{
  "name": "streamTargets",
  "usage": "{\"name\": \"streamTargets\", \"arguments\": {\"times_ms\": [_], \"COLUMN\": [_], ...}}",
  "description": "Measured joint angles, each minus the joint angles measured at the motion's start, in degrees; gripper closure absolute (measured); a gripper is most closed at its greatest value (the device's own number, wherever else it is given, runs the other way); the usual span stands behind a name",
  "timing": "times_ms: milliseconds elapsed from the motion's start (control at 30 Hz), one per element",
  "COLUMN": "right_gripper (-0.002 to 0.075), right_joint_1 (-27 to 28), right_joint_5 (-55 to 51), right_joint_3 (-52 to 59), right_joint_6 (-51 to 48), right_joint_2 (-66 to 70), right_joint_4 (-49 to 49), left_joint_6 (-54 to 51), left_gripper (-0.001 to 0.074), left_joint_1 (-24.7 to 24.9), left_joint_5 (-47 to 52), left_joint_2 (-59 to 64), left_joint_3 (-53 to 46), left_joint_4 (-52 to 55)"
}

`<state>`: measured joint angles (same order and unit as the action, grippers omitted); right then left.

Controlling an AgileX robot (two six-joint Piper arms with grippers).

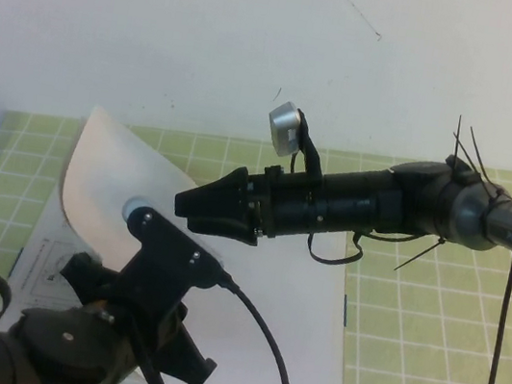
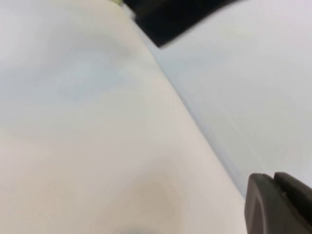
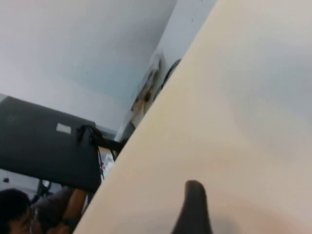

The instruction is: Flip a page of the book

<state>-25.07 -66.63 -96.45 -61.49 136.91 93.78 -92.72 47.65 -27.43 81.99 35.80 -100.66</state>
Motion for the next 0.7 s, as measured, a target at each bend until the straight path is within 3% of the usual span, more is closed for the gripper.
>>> {"name": "streamTargets", "arguments": {"times_ms": [167,300,600,700], "right_gripper": [0.0208,0.0278,0.0652,0.0703], "right_joint_1": [0.55,1.82,5.77,5.91], "right_joint_5": [-0.12,-0.62,-2.08,-2.57], "right_joint_3": [-3.28,-7.63,-19.82,-24.17], "right_joint_6": [2.06,6.54,14.69,18.7], "right_joint_2": [-1.76,-4.32,-7.95,-9.39], "right_joint_4": [-7.08,-15.39,-29.49,-39.88], "left_joint_6": [0.52,3.05,7.4,10.56], "left_gripper": [0.0739,0.0739,0.0739,0.0739], "left_joint_1": [0.0,0.0,0.0,0.0], "left_joint_5": [-4.09,-5.09,4.65,9.49], "left_joint_2": [-4.36,-7.8,-11.79,-12.99], "left_joint_3": [0.0,0.0,0.0,0.0], "left_joint_4": [-0.14,-0.26,-0.26,-0.26]}}
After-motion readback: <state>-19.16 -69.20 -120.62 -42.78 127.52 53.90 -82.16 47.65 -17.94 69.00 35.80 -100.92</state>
